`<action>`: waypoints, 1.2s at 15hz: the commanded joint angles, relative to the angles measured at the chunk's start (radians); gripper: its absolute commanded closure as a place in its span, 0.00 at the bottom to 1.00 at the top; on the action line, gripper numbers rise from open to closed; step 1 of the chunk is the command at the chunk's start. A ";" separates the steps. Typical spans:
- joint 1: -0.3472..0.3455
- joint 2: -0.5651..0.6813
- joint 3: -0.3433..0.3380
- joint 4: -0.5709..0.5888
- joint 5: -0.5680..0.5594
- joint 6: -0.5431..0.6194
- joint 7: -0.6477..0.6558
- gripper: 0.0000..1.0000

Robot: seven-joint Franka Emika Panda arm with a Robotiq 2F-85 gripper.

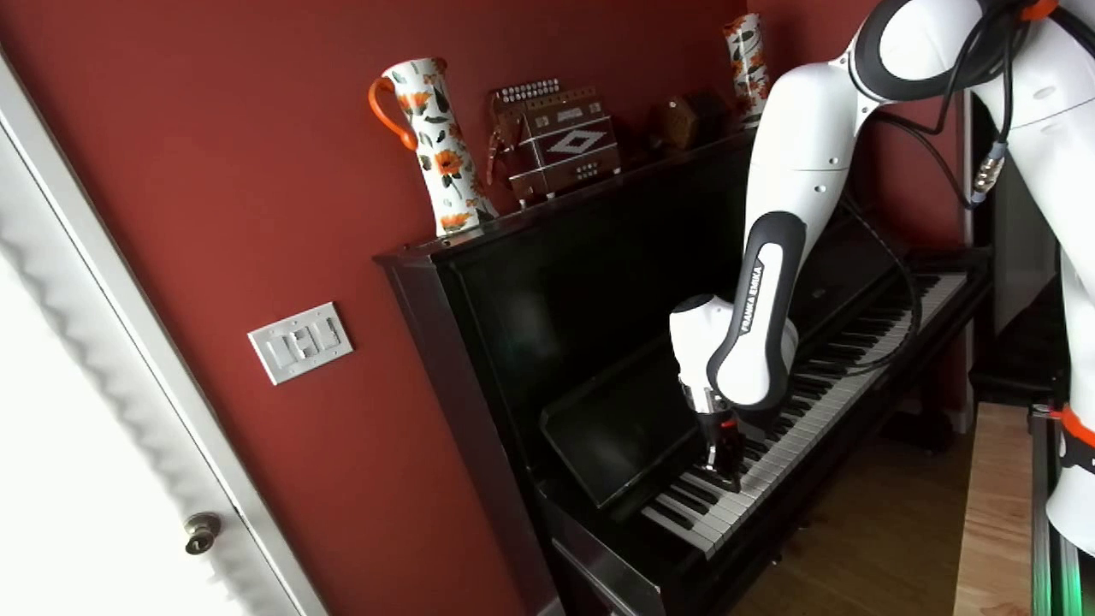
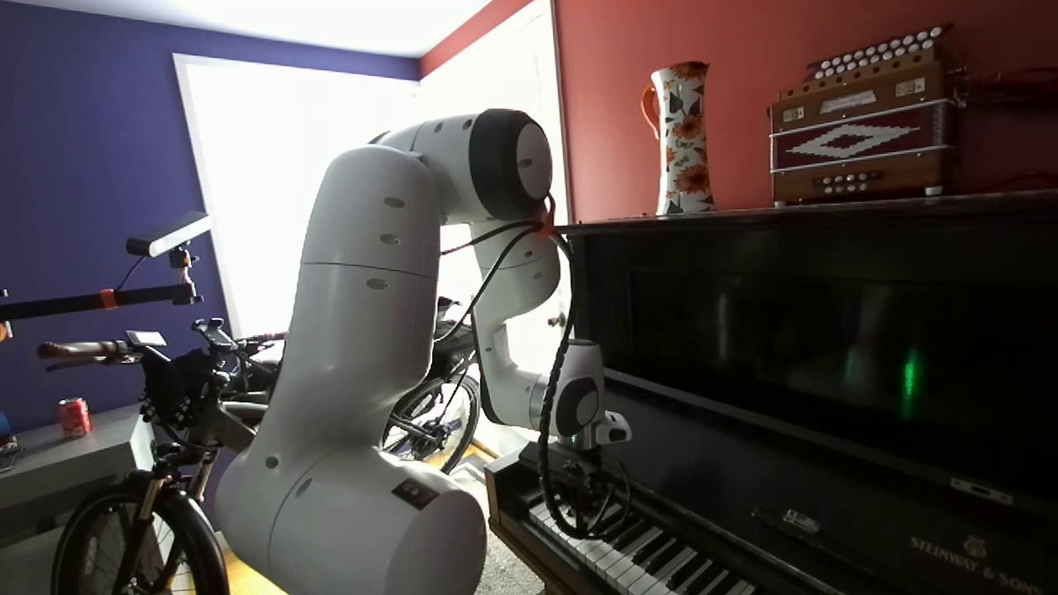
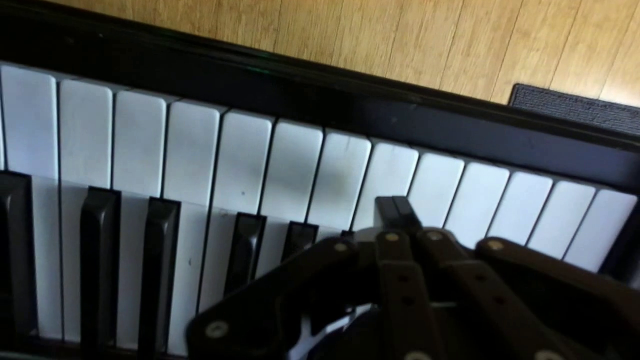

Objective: Push a white key on the left side of the piano

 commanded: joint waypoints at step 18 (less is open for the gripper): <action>0.019 -0.267 -0.007 -0.037 -0.159 -0.197 0.179 0.00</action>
